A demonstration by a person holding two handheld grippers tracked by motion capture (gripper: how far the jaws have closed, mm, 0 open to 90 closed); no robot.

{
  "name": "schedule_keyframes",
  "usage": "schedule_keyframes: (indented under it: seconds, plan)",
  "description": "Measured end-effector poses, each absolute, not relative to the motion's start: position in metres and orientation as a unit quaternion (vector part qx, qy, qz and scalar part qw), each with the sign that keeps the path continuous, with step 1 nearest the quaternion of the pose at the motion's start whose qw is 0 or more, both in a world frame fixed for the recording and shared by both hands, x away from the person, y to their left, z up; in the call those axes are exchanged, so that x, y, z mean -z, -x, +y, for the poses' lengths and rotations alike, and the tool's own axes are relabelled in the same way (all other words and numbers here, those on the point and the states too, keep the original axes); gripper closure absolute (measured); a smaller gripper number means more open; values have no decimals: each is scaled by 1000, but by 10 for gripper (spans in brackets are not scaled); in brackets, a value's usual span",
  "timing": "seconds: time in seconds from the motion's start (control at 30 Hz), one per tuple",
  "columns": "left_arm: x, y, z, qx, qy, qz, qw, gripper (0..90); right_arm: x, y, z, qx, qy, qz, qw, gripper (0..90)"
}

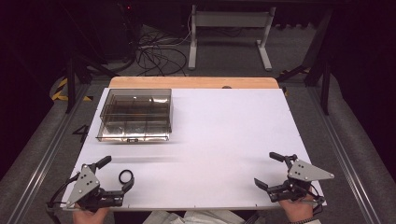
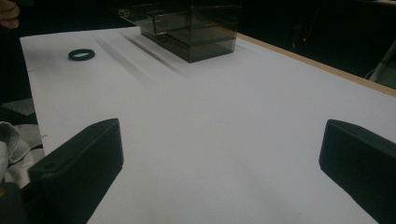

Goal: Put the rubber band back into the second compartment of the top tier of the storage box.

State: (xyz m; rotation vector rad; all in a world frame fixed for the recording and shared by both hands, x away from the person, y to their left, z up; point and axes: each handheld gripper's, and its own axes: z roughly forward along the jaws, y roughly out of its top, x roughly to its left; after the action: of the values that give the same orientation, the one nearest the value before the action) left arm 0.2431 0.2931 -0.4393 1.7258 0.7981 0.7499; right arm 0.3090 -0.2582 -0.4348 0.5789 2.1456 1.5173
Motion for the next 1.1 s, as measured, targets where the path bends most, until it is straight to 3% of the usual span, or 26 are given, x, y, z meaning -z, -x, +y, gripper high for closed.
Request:
schedule_keyframes:
  seconds: [1.1]
  plan:
    - [423,-249,292,-294,-725,334,526,47,436,-309,-256,-552,-204,781,211,16]
